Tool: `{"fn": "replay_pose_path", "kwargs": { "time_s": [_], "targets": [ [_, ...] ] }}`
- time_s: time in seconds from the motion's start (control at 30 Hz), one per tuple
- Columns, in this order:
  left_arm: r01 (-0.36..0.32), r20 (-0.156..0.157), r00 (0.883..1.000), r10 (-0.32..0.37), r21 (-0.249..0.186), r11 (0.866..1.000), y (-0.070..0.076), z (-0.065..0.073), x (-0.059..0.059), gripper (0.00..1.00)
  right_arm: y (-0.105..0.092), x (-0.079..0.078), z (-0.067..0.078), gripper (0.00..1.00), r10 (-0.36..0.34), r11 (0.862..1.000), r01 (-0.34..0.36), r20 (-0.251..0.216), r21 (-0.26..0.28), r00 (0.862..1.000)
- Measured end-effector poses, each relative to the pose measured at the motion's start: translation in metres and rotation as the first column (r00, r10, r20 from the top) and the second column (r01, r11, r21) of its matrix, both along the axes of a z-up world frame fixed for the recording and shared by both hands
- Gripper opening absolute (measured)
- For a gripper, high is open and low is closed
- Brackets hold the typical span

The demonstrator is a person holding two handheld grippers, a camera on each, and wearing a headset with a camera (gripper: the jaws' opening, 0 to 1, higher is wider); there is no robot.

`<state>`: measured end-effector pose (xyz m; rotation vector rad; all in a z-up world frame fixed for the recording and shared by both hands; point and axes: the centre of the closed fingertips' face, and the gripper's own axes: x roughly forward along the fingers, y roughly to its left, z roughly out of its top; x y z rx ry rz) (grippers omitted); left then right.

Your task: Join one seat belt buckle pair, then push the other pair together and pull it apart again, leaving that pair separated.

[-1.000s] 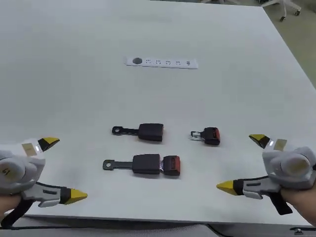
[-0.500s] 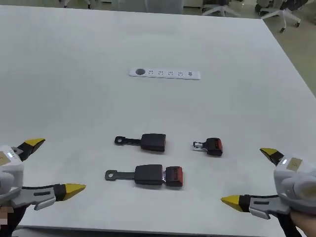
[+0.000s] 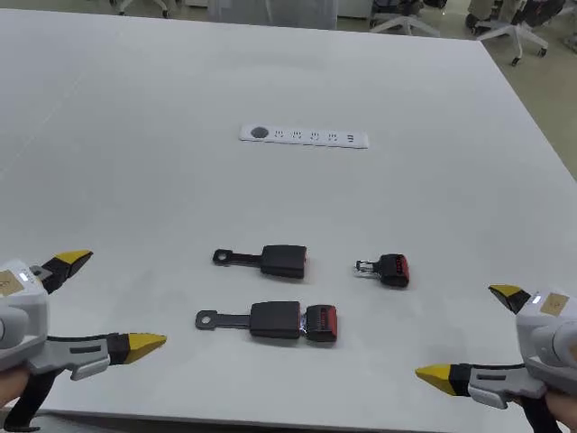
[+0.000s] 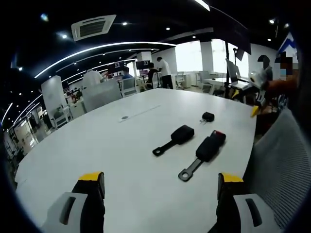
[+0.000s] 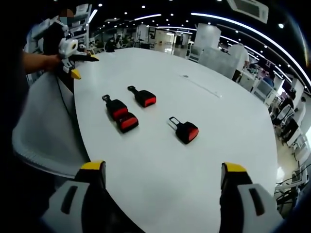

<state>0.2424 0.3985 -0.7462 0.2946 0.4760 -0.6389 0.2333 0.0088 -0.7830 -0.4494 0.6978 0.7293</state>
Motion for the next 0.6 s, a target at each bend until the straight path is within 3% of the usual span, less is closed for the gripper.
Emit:
{"fn": "replay_pose_path", "kwargs": {
  "time_s": [0.23,0.37,0.6],
  "targets": [
    [-0.005,-0.005,1.0,0.005,0.004,1.0,0.001,0.0,0.0,0.98,0.008,-0.002,-0.006,0.99,-0.009,1.0,0.009,-0.02,0.01,1.0],
    [-0.003,-0.011,1.0,0.003,0.008,1.0,0.001,-0.002,-0.001,0.98,0.015,0.0,-0.004,0.98,-0.002,1.0,0.002,-0.008,0.016,1.0],
    [0.007,-0.009,1.0,-0.007,0.018,1.0,-0.001,-0.003,-0.003,0.99,0.01,0.006,0.003,0.97,-0.077,0.996,0.076,0.009,0.056,0.997]
  ]
}}
